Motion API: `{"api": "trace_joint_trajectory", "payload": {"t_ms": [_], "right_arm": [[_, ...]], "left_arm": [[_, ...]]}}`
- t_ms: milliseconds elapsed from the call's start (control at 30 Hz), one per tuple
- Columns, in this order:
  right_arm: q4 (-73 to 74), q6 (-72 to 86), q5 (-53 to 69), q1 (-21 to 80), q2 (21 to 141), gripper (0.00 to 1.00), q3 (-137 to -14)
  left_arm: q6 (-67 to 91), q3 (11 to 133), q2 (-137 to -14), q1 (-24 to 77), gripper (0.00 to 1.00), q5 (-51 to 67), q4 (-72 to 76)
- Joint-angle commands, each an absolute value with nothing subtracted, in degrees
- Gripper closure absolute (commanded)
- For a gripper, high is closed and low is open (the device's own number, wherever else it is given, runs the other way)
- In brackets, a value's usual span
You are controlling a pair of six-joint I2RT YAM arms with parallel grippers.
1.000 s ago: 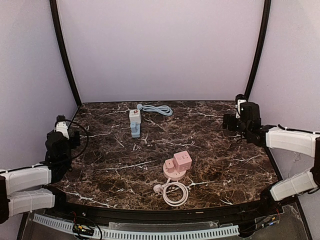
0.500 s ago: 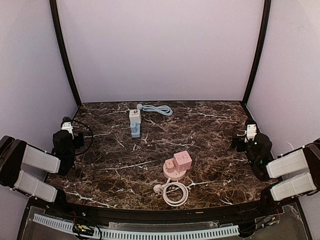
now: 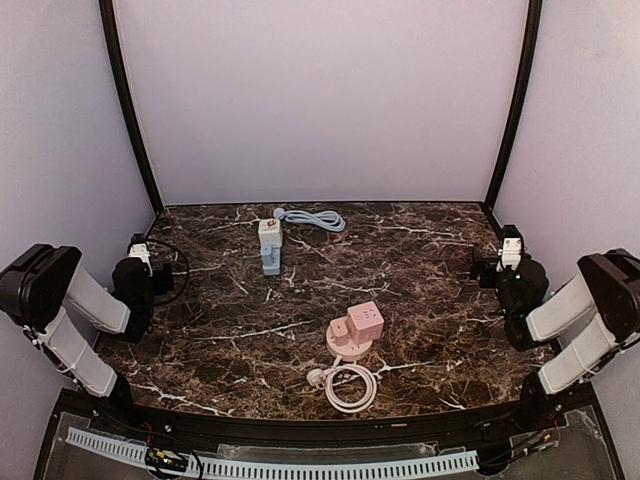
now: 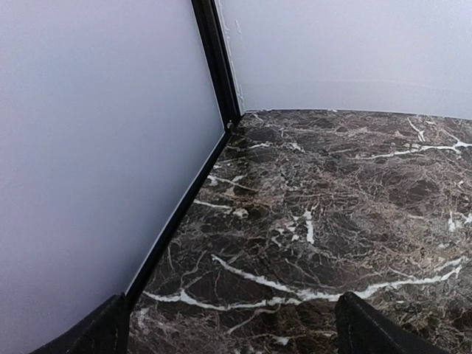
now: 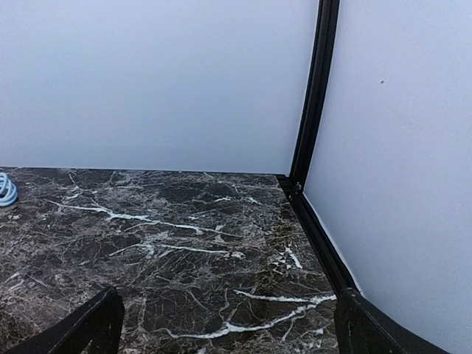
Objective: Insert the plug
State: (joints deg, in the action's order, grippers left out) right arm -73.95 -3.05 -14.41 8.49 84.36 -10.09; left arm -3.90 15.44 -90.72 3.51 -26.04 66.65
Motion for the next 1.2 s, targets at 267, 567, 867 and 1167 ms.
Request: {"api": "trace_joint_trajectory", "payload": {"t_ms": [267, 567, 867, 1167], "right_arm": [[-75.9, 1.7, -4.9, 3.3, 88.5, 0.01, -12.7], [-76.2, 1.5, -5.4, 3.2, 88.4, 0.01, -12.5], [-76.1, 1.5, -5.1, 3.2, 88.4, 0.01, -12.6], [-76.2, 1.1, -4.1, 3.3, 88.4, 0.01, -12.6]], "left_arm": [[-1.6, 18.4, -90.3, 1.4, 0.01, -23.0, 65.1], [-1.8, 18.2, -90.3, 1.5, 0.01, -22.8, 65.6], [-1.8, 18.2, -90.3, 1.4, 0.01, -22.7, 65.6], [-1.9, 18.2, -90.3, 1.4, 0.01, -22.7, 65.5]]}}
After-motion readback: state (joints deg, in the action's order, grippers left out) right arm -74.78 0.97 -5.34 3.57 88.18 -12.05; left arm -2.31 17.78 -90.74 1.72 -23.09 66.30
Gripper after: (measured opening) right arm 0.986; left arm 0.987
